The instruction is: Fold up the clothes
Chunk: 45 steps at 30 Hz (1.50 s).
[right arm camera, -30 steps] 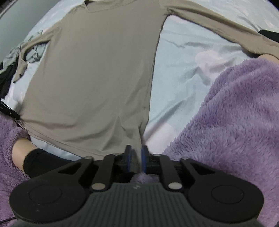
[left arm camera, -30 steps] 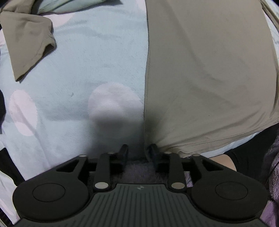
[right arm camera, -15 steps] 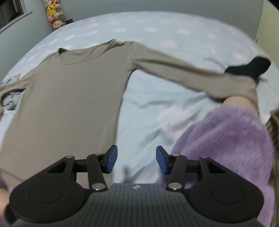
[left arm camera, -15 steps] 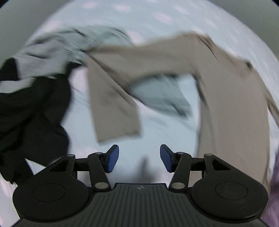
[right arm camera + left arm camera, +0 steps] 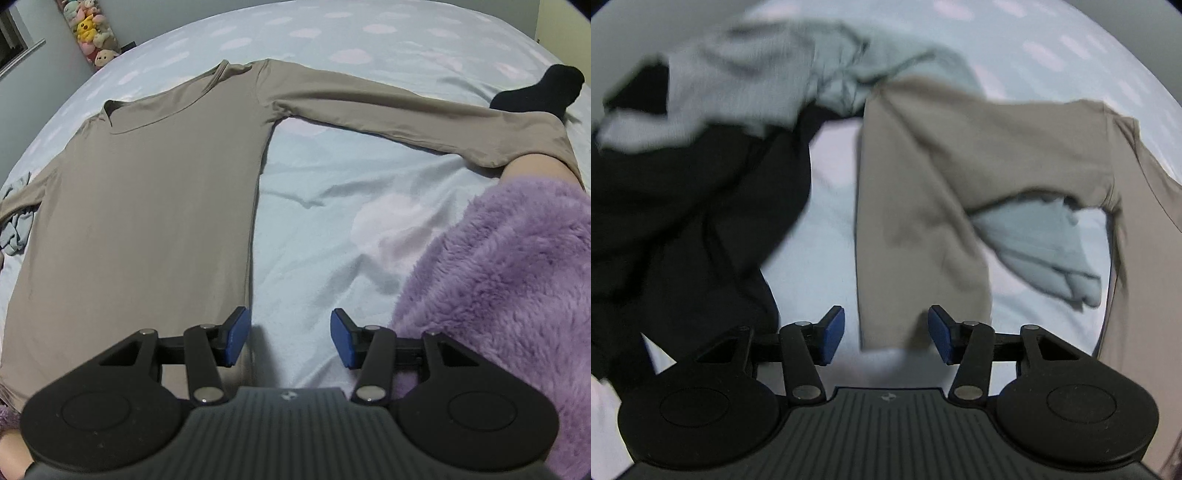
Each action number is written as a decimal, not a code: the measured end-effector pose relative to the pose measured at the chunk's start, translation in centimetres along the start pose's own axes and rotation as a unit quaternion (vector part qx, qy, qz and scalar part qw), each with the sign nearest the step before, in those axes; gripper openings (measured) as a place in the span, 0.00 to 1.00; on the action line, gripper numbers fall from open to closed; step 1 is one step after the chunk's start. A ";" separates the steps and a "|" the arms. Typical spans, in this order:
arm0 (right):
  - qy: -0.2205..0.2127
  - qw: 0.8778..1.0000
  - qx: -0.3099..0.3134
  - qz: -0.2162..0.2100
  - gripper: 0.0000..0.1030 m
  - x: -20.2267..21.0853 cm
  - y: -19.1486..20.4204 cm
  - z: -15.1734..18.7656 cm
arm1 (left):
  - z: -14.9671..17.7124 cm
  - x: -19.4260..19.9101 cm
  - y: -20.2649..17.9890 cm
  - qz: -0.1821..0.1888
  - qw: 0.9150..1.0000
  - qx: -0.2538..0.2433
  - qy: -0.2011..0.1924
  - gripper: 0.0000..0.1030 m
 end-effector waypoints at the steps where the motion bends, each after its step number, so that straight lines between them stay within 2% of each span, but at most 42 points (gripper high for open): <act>1: 0.000 1.000 0.001 0.000 0.51 -0.2 0.1 0.0 | 0.0 0.0 0.2 -0.004 1.000 0.003 -0.009 0.33; 3: 0.003 1.000 0.000 -0.002 0.51 -0.6 0.1 -0.1 | -0.7 0.6 0.6 0.006 1.000 0.015 -0.022 0.02; 7: -0.001 1.000 0.001 -0.002 0.51 -0.8 0.2 -0.2 | -2.4 2.4 1.3 0.025 0.998 0.037 -0.051 0.01; 13: -0.023 1.000 0.008 -0.001 0.51 -0.5 0.7 -1.2 | -7.1 8.5 1.0 0.043 0.992 0.040 -0.115 0.00; 18: -0.038 0.999 0.009 -0.017 0.51 -0.7 1.4 -2.9 | -11.9 13.8 -0.6 0.052 0.983 0.030 -0.171 0.00; 21: -0.054 0.998 0.038 -0.021 0.51 -0.8 2.7 -4.6 | -14.5 16.8 -2.9 0.066 0.979 0.014 -0.194 0.00; 25: -0.075 0.993 0.093 -0.009 0.51 -1.6 4.6 -7.6 | -16.9 20.2 -7.9 0.101 0.971 -0.015 -0.218 0.00; 28: -0.087 0.989 0.120 -0.009 0.52 -2.4 6.1 -10.0 | -18.3 22.5 -12.8 0.129 0.961 -0.045 -0.239 0.00; 35: -0.125 0.986 0.102 -0.032 0.55 -4.5 8.1 -14.9 | -17.5 21.8 -26.6 0.199 0.944 -0.143 -0.222 0.00; 41: -0.153 0.983 0.094 -0.028 0.55 -5.9 6.8 -16.5 | -16.6 21.2 -38.2 0.256 0.917 -0.226 -0.204 0.00; 45: -0.151 0.985 0.074 -0.029 0.55 -6.6 4.5 -16.3 | -13.6 16.0 -42.8 0.271 0.916 -0.251 -0.156 0.00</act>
Point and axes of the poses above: each gripper's, at about its wrist camera, not at the fingertips, and x roughly against the way its jaws point, y to its left, z to its underside, the point moved 10 cm from there along -x, roughly the way its jaws point, and after that the axes turned 4 degrees about -y, right-handed, at the moved point
